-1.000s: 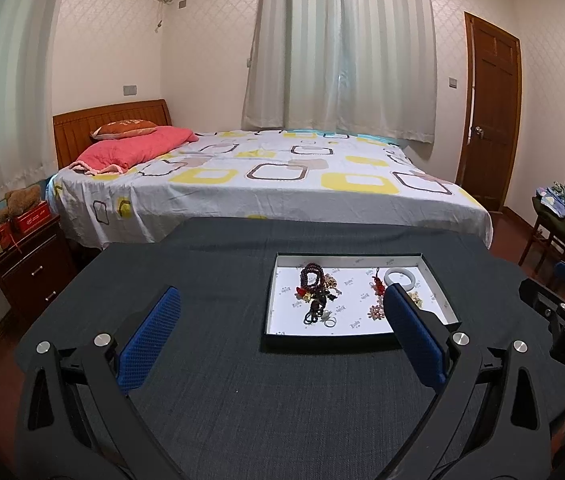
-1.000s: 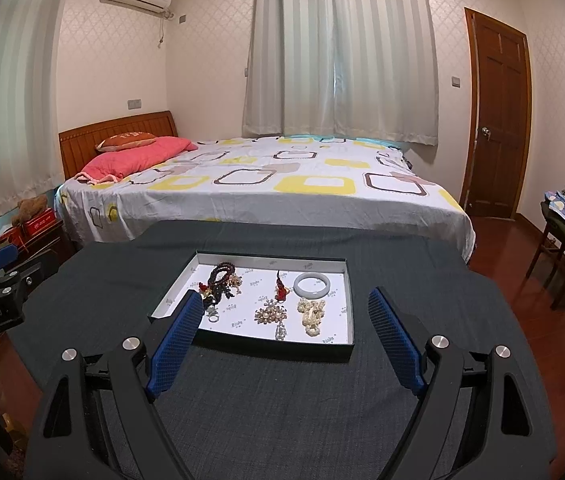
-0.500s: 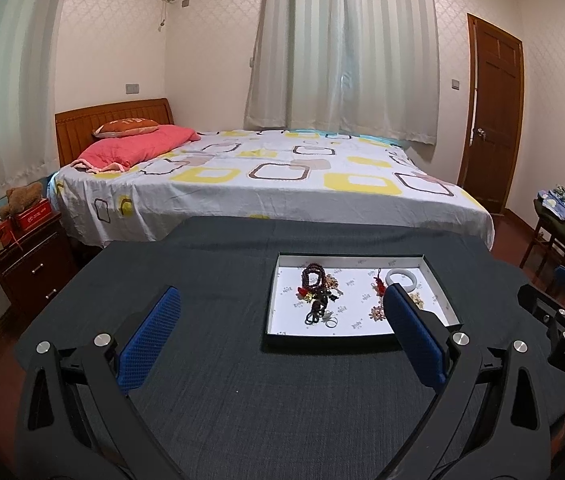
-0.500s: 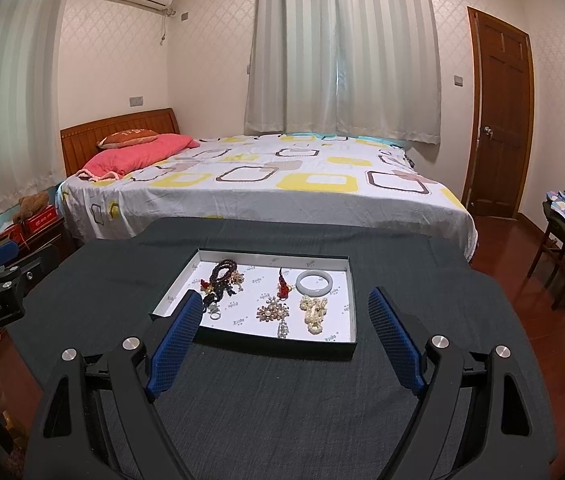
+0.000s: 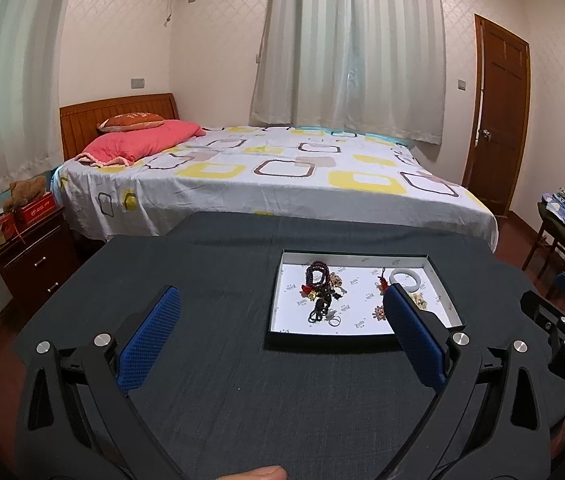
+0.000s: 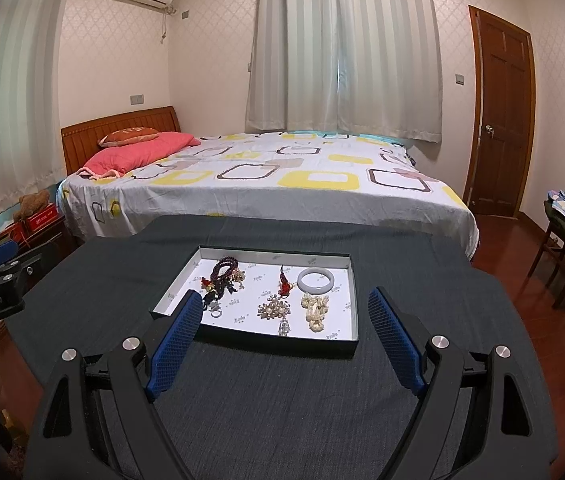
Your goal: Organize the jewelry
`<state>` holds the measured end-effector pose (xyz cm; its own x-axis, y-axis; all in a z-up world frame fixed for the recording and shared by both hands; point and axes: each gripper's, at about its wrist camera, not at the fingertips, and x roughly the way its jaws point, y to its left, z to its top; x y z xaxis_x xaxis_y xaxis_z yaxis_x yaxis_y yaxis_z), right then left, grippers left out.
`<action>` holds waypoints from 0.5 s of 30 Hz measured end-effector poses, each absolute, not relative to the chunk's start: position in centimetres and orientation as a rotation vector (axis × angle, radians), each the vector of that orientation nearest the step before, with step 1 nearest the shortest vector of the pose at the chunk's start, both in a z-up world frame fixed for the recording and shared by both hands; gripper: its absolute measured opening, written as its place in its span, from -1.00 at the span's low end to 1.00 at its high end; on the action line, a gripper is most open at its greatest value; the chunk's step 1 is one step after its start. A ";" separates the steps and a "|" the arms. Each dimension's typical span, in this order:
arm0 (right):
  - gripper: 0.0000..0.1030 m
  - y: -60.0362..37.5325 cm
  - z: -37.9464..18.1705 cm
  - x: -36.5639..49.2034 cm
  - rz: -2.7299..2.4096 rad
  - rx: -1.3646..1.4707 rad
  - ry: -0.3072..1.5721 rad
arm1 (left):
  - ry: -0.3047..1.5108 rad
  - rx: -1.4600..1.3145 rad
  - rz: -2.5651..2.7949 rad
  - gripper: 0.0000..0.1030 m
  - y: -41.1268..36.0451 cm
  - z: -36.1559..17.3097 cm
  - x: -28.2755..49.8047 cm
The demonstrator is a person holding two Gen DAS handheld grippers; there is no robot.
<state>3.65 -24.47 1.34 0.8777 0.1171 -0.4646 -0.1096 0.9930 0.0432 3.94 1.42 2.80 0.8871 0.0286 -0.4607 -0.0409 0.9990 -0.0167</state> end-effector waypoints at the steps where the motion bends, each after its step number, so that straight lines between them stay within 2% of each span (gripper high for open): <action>1: 0.59 -24.4 1.2 3.6 0.119 0.015 0.487 | 0.478 -0.025 0.034 0.92 1.5 2.8 3.9; 15: 0.59 -24.2 0.7 3.6 0.122 0.015 0.493 | 0.481 -0.011 0.029 0.92 1.4 2.0 4.4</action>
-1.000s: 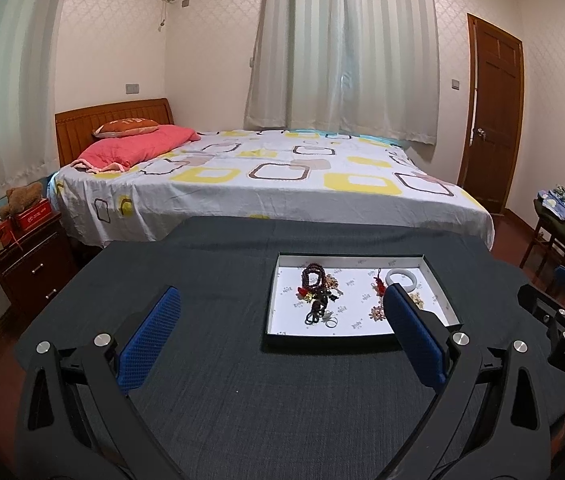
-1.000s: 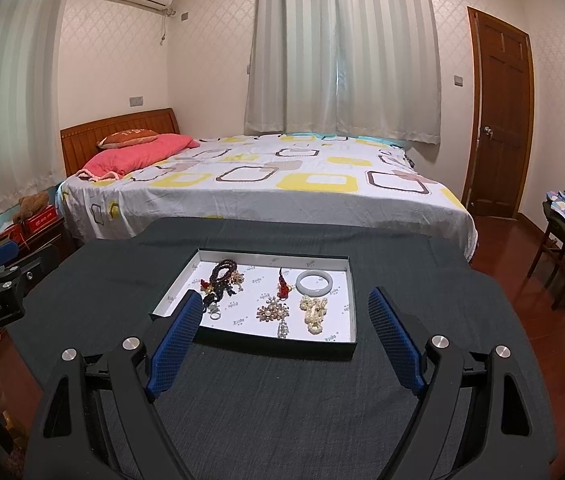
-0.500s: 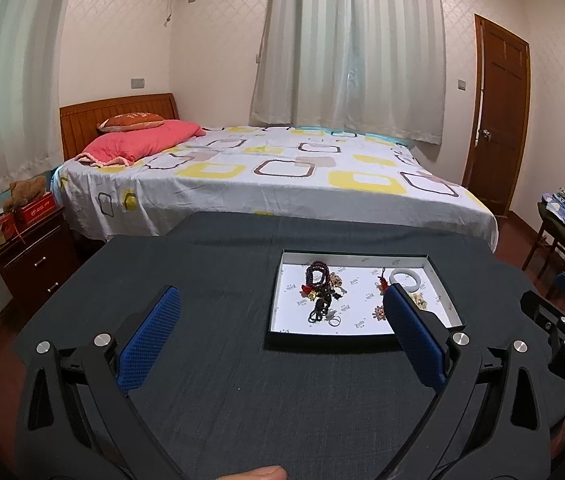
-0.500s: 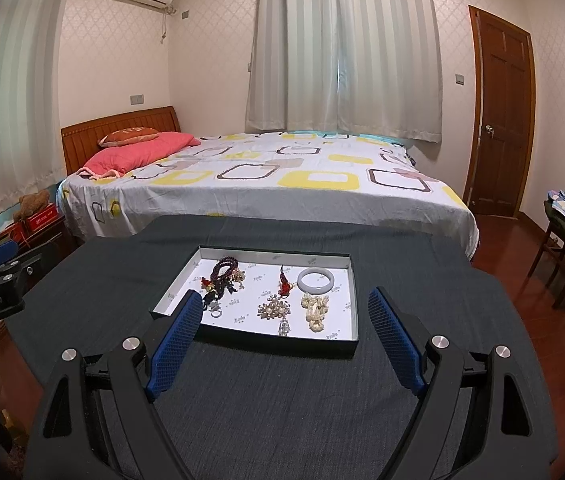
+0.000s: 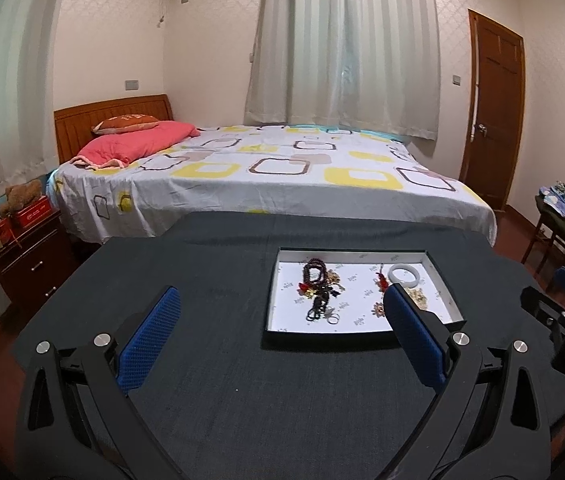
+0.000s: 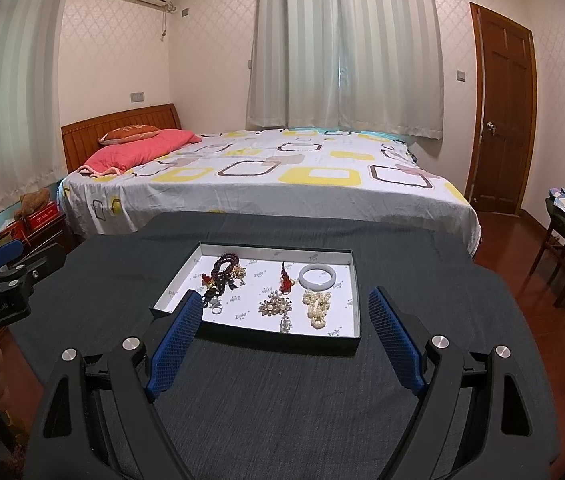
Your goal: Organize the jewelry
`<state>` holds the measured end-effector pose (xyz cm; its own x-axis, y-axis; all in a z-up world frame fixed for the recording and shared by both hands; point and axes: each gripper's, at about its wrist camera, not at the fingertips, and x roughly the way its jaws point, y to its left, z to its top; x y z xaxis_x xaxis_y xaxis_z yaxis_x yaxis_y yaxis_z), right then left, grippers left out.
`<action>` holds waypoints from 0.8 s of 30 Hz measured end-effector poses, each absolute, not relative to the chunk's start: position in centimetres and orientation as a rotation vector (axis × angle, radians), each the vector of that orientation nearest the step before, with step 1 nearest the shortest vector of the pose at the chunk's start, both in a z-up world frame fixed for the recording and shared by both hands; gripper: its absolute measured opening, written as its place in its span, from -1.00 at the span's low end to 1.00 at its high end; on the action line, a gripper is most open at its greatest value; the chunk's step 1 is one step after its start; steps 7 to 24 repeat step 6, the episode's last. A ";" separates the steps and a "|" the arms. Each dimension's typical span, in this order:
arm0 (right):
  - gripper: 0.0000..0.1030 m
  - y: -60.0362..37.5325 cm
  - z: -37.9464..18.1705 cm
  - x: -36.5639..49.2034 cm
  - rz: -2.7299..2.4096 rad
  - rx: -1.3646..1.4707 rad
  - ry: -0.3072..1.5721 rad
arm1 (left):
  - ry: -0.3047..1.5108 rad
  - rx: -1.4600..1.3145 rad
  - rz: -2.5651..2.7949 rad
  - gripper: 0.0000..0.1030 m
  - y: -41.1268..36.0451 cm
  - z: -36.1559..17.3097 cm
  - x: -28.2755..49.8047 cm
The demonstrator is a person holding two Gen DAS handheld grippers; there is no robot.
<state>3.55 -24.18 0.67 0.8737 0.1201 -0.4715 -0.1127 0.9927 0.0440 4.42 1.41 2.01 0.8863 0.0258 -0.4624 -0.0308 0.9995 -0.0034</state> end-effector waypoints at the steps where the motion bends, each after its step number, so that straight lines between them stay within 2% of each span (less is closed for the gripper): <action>1: 0.59 -24.2 0.6 3.6 0.121 0.016 0.495 | 0.485 -0.011 0.031 0.92 1.4 1.9 4.6; 24: 0.59 -24.6 -0.2 4.0 0.110 0.026 0.514 | 0.524 -0.014 0.043 0.92 2.1 0.7 5.9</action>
